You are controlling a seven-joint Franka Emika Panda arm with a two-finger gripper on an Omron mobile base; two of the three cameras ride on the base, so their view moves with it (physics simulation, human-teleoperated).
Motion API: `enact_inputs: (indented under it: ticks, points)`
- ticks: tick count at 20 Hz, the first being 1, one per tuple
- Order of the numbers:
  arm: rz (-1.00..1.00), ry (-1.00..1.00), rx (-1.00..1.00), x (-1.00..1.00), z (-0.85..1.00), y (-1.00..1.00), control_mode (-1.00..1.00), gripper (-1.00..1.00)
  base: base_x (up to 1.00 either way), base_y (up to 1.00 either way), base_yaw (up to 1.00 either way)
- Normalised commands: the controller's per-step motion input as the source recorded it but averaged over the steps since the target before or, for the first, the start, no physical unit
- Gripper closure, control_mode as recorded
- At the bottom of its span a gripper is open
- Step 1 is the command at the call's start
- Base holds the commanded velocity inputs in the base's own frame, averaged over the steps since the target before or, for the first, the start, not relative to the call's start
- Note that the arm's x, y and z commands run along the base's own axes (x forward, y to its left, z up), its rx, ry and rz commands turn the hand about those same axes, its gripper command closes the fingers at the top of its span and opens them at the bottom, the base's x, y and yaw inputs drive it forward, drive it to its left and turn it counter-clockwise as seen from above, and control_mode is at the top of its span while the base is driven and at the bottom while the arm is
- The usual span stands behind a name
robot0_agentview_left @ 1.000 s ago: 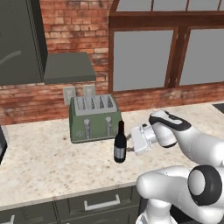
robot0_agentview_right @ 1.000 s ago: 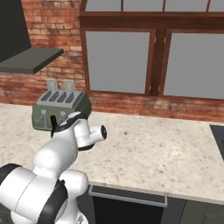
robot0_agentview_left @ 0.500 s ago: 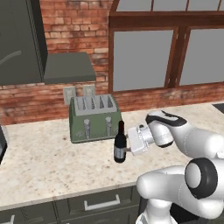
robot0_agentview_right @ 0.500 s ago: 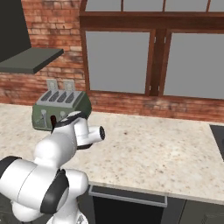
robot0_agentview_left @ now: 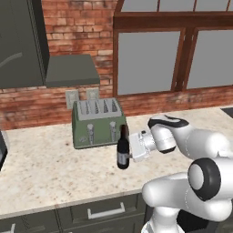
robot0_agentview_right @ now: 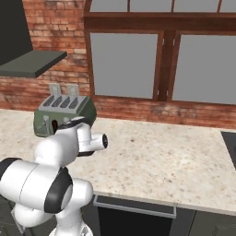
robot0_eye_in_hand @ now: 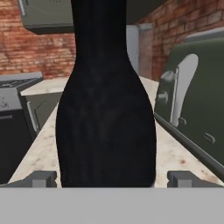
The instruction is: There is a wine glass and glass cup on the dining counter. Place the wine bottle next to the wine glass and the juice bottle next to the glass cup.
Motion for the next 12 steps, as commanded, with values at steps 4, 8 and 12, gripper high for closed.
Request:
enact_inputs:
  ticks: [4,8,12]
  points:
    - [0.00,0.00,0.02,0.00,-0.03,0.18,-1.00,-1.00,0.00,0.00,0.00]
    - [0.00,0.00,0.01,0.00,-0.01,0.18,-1.00,-1.00,0.00,0.00,0.00]
    - [0.00,0.00,0.01,0.00,0.00,0.15,-1.00,1.00,0.00,0.00,0.00]
